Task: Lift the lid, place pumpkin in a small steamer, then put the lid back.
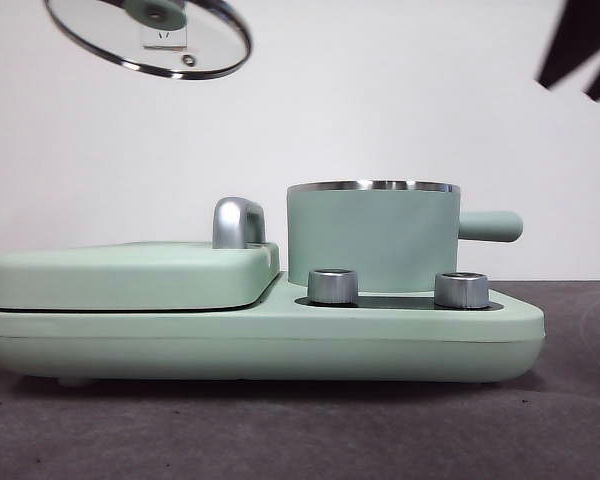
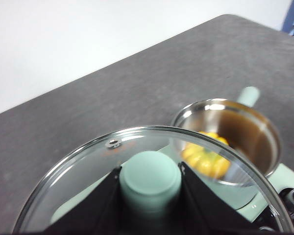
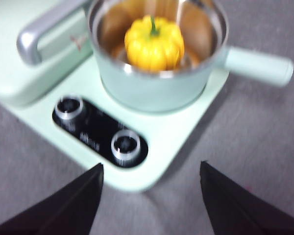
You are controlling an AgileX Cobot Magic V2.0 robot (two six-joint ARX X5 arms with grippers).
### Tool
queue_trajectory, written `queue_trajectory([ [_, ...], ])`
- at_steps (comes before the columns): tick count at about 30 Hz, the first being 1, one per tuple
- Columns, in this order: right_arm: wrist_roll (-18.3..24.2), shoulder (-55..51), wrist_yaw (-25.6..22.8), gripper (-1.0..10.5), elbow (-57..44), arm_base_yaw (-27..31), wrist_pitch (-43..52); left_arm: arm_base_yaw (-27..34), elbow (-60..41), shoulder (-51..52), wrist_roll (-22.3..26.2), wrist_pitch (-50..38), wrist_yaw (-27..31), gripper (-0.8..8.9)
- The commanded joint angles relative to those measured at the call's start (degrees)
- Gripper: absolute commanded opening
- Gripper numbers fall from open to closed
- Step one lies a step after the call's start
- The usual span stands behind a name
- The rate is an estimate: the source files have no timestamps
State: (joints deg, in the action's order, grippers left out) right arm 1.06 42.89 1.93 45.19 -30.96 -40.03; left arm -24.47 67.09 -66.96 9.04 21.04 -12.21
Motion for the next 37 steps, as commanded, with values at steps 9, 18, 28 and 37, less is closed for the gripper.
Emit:
queue_trajectory([
  [9, -0.6, -8.2, 0.2, 3.0, -2.5, -0.4, -3.2, -8.4, 1.0, -9.0, 0.3, -11.3, -0.3, 0.10],
  [18, -0.7, -9.0, 0.2, 3.0, -2.5, -0.4, -4.2, -13.2, 1.0, -17.5, 0.3, -24.1, -0.3, 0.10],
  [28, -0.7, -8.9, 0.2, 3.0, -2.5, -0.4, -4.2, -13.7, 1.0, -24.7, -6.7, -38.7, 0.2, 0.10],
  [37, -0.7, -8.9, 0.1, 3.0, -2.5, -0.4, -4.1, -13.9, 1.0, -30.7, -6.8, -45.5, 0.3, 0.10],
])
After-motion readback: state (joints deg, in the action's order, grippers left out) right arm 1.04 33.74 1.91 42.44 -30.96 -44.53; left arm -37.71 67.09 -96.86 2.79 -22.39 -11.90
